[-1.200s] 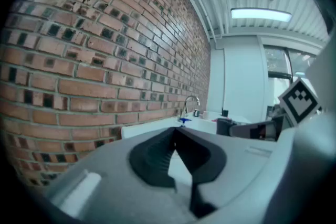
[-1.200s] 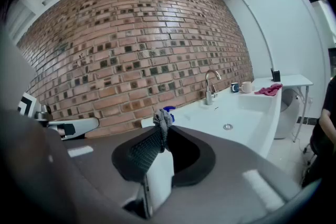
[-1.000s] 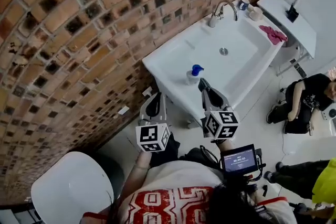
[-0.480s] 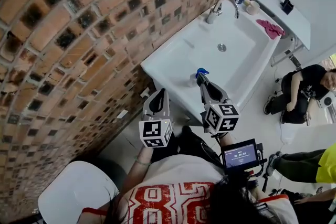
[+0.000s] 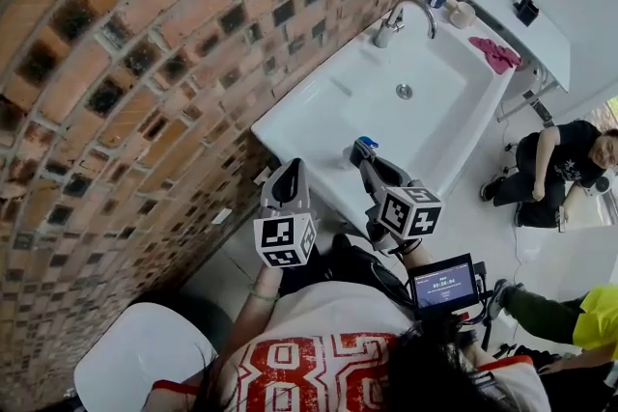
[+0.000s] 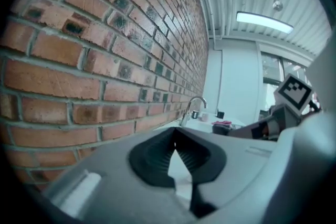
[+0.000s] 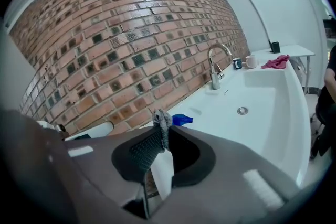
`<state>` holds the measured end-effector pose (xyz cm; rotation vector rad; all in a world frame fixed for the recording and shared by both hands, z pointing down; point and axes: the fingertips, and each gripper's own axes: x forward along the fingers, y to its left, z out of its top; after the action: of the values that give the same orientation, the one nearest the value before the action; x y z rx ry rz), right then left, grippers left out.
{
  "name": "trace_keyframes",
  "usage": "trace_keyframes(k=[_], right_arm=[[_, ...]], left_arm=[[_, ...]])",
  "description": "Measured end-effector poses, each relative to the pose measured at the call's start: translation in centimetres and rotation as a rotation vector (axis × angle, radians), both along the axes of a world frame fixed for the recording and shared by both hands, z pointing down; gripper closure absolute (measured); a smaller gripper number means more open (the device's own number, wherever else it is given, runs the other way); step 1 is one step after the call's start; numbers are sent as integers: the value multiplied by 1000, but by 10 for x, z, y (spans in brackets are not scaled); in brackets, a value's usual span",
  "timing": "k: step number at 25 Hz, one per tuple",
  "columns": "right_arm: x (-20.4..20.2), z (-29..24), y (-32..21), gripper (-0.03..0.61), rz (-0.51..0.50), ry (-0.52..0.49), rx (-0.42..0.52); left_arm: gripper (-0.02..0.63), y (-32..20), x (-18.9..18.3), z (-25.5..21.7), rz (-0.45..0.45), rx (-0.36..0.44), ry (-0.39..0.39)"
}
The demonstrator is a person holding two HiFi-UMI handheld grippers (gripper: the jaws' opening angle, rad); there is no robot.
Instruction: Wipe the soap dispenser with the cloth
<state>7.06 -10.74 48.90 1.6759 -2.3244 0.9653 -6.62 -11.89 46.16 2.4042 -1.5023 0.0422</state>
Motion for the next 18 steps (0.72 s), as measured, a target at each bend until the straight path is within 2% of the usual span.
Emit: trace_keyframes(k=[5, 13, 15, 18], right_arm=[[15, 2, 6, 532, 6, -13, 1], [56, 12, 13, 532, 93, -5, -14], [53, 11, 18, 532, 77, -9, -6], [30, 13, 25, 532, -8, -5, 7]], left_arm=[[611, -3, 9, 5, 3, -14, -8], [611, -2, 21, 7, 5, -16, -20], [611, -2, 22, 5, 1, -12, -23], [611, -1, 21, 5, -12, -11, -28]])
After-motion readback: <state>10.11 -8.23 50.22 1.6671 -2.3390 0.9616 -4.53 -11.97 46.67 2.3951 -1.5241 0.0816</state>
